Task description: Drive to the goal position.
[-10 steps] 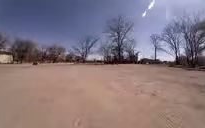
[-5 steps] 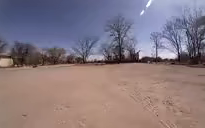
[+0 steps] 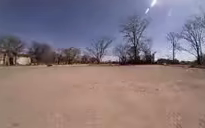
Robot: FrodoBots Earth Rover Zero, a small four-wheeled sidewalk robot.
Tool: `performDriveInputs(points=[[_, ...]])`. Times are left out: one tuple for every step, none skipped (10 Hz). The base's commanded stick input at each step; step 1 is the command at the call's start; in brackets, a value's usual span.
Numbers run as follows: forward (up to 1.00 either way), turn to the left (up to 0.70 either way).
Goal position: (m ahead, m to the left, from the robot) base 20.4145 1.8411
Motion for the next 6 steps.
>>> performDriveInputs(points=[[1.00,0.27],[1.00,0.06],[1.00,0.00],[1.00,0.00],[1.00,0.00],[1.00,0.00]])
